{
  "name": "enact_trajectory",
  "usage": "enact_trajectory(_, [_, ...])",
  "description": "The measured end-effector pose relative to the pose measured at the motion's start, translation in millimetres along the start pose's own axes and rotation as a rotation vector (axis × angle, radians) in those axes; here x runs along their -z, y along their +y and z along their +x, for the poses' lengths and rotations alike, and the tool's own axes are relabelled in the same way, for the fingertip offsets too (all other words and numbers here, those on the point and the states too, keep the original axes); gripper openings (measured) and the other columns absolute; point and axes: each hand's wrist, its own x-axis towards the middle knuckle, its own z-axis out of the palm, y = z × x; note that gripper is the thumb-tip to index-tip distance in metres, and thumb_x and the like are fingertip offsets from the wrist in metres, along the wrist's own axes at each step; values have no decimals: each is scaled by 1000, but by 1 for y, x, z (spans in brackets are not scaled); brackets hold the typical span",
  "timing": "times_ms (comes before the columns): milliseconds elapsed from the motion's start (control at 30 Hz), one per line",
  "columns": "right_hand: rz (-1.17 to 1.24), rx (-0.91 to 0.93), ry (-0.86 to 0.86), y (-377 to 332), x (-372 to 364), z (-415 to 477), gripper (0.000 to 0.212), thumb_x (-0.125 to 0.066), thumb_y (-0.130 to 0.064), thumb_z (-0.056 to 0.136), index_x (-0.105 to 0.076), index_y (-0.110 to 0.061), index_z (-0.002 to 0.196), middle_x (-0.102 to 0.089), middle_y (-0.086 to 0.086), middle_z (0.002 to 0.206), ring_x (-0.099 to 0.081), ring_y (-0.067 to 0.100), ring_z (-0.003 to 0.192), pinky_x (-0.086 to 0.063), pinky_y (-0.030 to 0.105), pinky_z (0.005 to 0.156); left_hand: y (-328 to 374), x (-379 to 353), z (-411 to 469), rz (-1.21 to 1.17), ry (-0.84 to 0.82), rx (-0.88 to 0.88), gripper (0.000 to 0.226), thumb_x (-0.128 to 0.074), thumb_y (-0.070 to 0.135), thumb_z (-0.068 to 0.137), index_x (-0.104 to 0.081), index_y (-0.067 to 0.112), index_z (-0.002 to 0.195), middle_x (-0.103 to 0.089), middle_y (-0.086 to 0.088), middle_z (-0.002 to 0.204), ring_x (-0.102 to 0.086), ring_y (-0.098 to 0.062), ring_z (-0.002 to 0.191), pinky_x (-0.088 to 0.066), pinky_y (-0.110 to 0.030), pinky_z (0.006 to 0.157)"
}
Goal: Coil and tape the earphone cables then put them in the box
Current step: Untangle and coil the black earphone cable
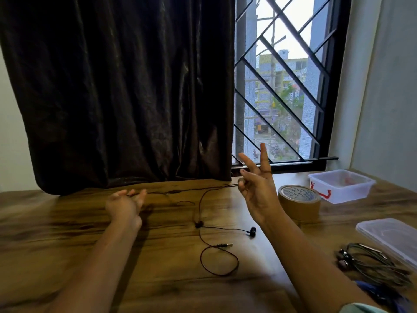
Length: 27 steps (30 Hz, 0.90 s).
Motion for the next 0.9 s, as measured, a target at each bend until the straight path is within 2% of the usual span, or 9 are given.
enact_trajectory(67, [-19,-2,13,0,4,0,73,-40,13,92,-39,-42,139,-68,2,115,-45,5,47,-43,16,48,0,4,7,77,39,-159,33,-24,0,95,-43,18,75,-52,-1,83,-58,-18,85,-51,-24,68])
enact_trajectory(167, [-93,-112,-80,-1,7,1,50,-44,2,93,-60,-35,122,-72,0,104,-33,6,38,-27,23,51,-9,5,8,357,1,-411,28,-33,2,98,-53,19,87,-51,3,84,-51,-11,70,-46,-26,62])
enact_trajectory(300, [-236,-324,-436,-13,11,-2,25,-50,-17,90,-74,-19,98,-72,3,86,-26,2,30,-17,24,52,-17,-1,0,530,-222,-586,21,-39,20,101,-58,13,100,-53,6,80,-51,-11,66,-46,-34,62])
enact_trajectory(400, [-836,-447,-572,-15,6,-8,43,-44,-46,94,-68,-10,91,-69,9,77,-36,4,34,-29,13,39,-14,-3,-6,537,-245,-679,22,-41,21,100,-61,14,95,-55,7,77,-52,-8,66,-49,-38,65])
enact_trajectory(500, [-1609,-458,-475,-8,2,-10,53,-40,-58,94,-61,-13,75,-67,1,67,-55,5,43,-46,18,49,-12,0,-9,642,-255,-821,17,-47,20,98,-63,15,95,-57,5,78,-52,-8,66,-49,-34,61])
enact_trajectory(567, [-1929,-342,-348,-7,8,-10,57,-35,-63,93,-67,-16,85,-70,-3,78,-65,9,64,-51,24,63,-15,1,-9,907,-354,-955,12,-53,15,94,-64,18,97,-59,1,91,-55,-14,82,-45,-25,66])
enact_trajectory(700, [-2015,-95,-216,-6,17,-8,42,-32,-50,99,-43,-37,137,-60,3,126,-58,26,111,-43,32,77,-32,3,-19,1401,-702,-819,19,-57,25,91,-59,35,107,-49,8,130,-36,-17,130,-36,-37,101])
enact_trajectory(800, [-1988,75,-147,3,19,-6,41,-31,-29,102,-33,-39,142,-61,6,124,-61,30,104,-44,35,75,-41,7,-25,1620,-933,-717,27,-53,55,86,-55,46,111,-43,18,132,-27,-12,133,-23,-48,108])
enact_trajectory(900, [-2136,147,2,6,18,-6,47,-42,-11,92,-42,-29,136,-52,0,133,-57,29,113,-41,37,83,-44,7,-31,1784,-941,-742,24,-55,59,82,-58,49,104,-42,22,134,-24,-8,133,-1,-58,110])
